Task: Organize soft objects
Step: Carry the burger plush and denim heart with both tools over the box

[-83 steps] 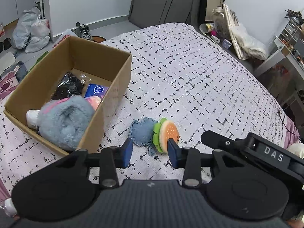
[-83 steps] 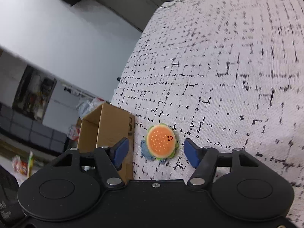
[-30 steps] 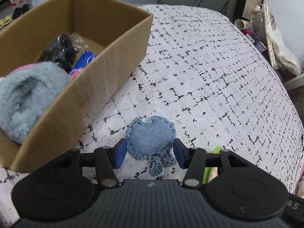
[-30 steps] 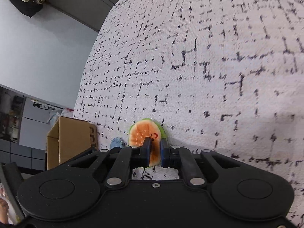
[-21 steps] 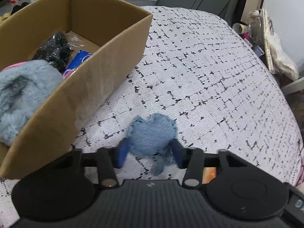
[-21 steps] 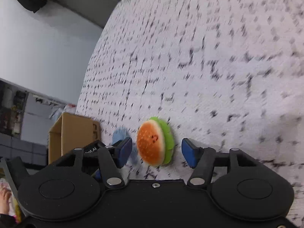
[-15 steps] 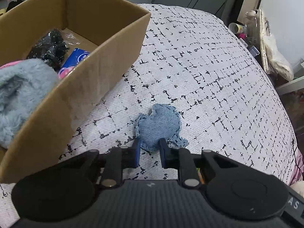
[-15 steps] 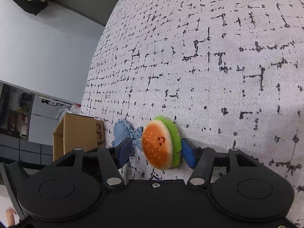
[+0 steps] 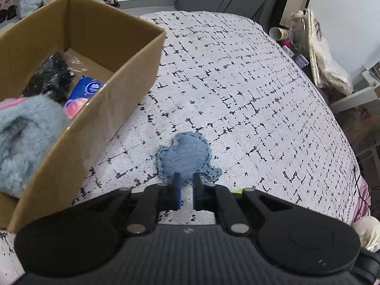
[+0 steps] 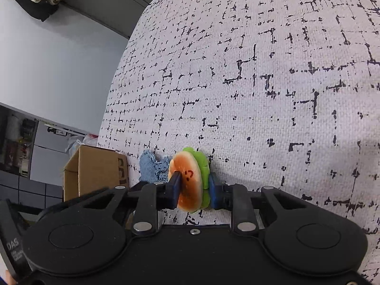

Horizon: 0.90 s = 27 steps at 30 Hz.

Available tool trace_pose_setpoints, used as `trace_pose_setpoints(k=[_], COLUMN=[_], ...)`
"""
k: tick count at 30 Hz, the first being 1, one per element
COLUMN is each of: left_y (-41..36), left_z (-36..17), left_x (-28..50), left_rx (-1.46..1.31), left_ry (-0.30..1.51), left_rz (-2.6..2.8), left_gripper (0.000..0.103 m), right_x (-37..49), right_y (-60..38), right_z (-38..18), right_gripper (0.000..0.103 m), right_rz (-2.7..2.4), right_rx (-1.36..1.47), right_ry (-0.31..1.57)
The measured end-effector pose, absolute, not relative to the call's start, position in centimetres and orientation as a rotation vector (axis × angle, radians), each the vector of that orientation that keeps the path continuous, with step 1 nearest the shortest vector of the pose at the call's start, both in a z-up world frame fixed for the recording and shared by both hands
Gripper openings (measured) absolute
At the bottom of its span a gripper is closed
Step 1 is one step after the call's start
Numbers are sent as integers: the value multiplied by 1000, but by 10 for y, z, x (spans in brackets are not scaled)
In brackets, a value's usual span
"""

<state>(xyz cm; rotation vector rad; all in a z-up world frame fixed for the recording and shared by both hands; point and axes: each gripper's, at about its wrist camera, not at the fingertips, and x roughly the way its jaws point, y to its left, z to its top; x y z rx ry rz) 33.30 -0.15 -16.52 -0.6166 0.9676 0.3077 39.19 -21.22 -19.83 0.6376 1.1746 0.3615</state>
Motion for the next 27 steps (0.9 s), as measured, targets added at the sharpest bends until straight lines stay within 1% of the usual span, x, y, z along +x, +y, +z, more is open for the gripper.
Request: trace_pose_setpoints(k=[1, 2, 4, 5, 7, 18, 21, 22, 23, 26, 27], left_y=[-2, -4, -6, -6, -7, -6, -4, -5, -5, -1, 1], left_z=[-165, -166, -165, -164, -163, -185, -186, -185, -185, -182, -180], left_x=[336, 338, 341, 342, 346, 372, 367, 367, 365, 360, 359], left_rx=[-612, -606, -597, -597, -605, -634, -648, -639, -632, -647, -652], left_ry=[975, 982, 976, 966, 959, 1006, 981, 985, 988, 978, 973], left_rz=[310, 313, 333, 347, 366, 456, 469, 473, 475, 459, 454], left_gripper=[24, 43, 62, 67, 72, 72, 70, 65, 56, 45, 43], right_x=[392, 392, 393, 393, 394, 395, 395, 397, 397, 397, 397], right_y=[-212, -213, -215, -217, -220, -224, -223, -221, -221, -219, -218], right_z=[-198, -198, -198, -198, -198, -197, -195, -194, -193, -188, -187], right_gripper=[24, 24, 24, 24, 24, 24, 24, 24, 24, 24, 24], right_rz=[360, 357, 343, 335, 320, 320, 329, 331, 334, 344, 349], right_rx=[636, 634, 636, 640, 648, 654, 653, 653, 652, 651, 648], right_ry=[1175, 1175, 1177, 1178, 1177, 1169, 1164, 1160, 1154, 1136, 1131])
